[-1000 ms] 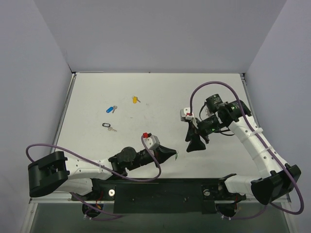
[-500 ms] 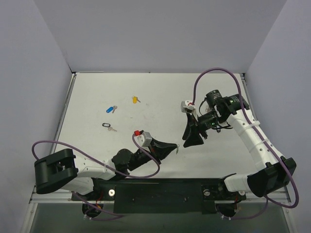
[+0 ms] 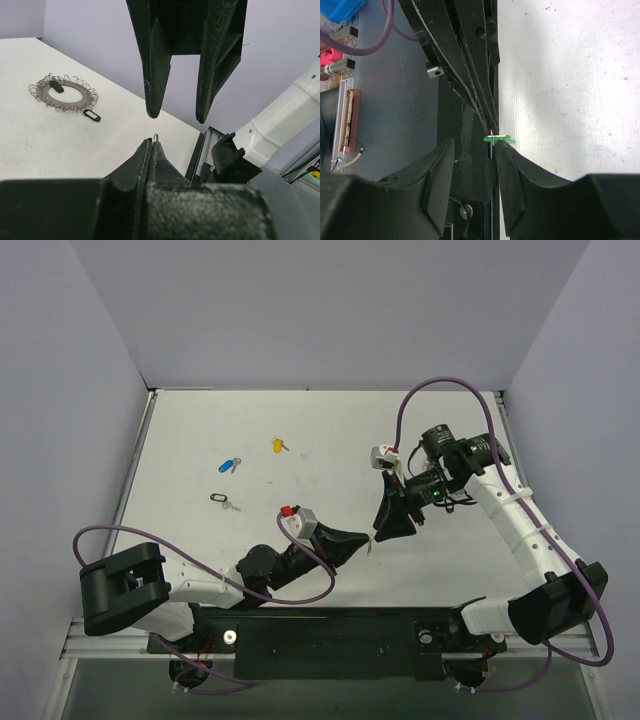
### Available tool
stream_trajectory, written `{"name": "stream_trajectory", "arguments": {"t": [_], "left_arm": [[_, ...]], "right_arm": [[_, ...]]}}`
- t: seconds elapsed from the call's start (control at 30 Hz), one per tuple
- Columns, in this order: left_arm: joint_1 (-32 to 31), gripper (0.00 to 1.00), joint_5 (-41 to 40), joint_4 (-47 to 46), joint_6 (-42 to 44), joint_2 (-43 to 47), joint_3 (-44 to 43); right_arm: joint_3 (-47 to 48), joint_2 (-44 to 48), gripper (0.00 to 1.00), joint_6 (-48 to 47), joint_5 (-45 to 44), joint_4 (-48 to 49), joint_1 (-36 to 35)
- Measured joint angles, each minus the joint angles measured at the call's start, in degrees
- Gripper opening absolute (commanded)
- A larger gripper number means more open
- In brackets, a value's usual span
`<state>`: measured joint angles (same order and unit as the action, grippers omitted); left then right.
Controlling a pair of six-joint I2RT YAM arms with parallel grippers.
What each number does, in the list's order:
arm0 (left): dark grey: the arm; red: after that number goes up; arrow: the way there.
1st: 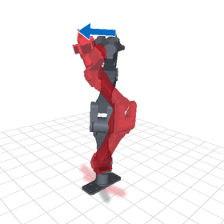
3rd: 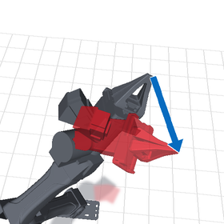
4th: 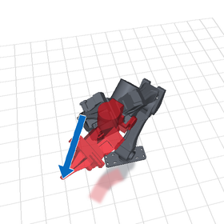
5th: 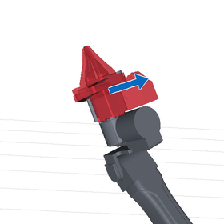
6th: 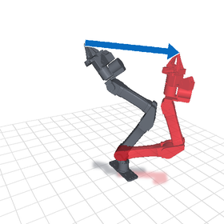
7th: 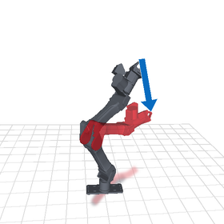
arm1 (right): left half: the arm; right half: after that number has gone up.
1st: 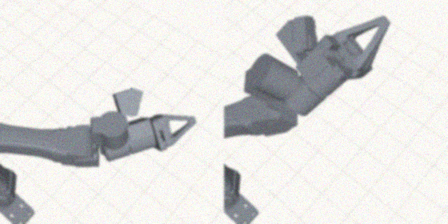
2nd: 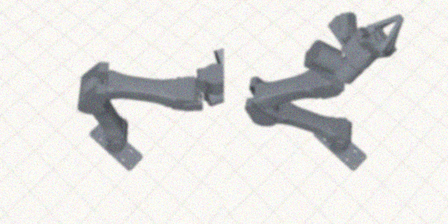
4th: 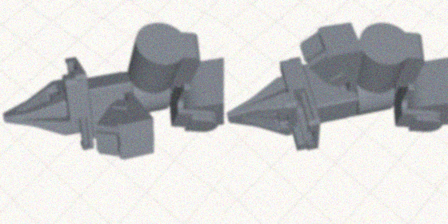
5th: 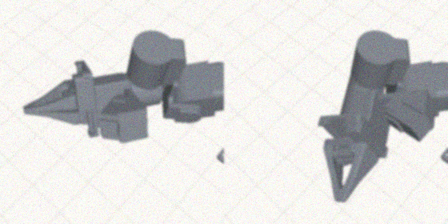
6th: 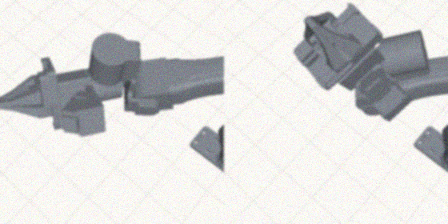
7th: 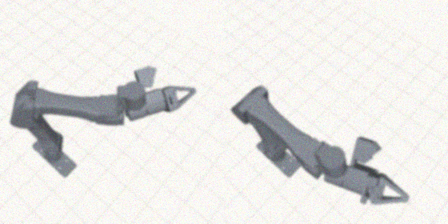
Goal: Put the keys on the keyring
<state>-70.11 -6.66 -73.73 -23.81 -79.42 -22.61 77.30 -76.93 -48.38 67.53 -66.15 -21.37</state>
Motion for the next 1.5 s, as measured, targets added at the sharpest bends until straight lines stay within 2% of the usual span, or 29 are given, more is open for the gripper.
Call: {"name": "stream_trajectory", "arguments": {"t": [0.27, 0.67, 1.17, 1.23, 1.33, 1.5], "left_arm": [[0.0, 0.0, -0.2, -0.02, 0.02, 0.02, -0.7], [-0.09, 0.0, -1.05, -0.17, 0.04, 0.13, -1.01], [-0.09, 0.0, -2.54, -0.22, 0.07, 0.72, -1.01], [-0.09, 0.0, -2.56, -0.22, 0.07, 0.72, -1.01], [-0.09, 0.0, -2.54, -0.22, 0.04, 0.72, -1.01], [-0.09, 0.0, -2.58, -0.26, 0.02, 0.72, -1.01]], "right_arm": [[-2.64, 0.0, 0.35, 4.92, -0.52, 4.59, 0.0], [-4.02, 0.04, 0.14, 8.0, -0.57, 7.65, -0.44], [-4.68, 0.55, 0.14, 8.15, -0.2, 8.31, -0.5], [-4.68, 0.55, 0.13, 8.13, -0.2, 8.35, -0.7], [-4.68, 0.55, 0.01, 8.04, -0.22, 8.41, -1.27], [-4.7, 0.63, 0.0, 7.87, -0.33, 8.59, -1.55]]}}
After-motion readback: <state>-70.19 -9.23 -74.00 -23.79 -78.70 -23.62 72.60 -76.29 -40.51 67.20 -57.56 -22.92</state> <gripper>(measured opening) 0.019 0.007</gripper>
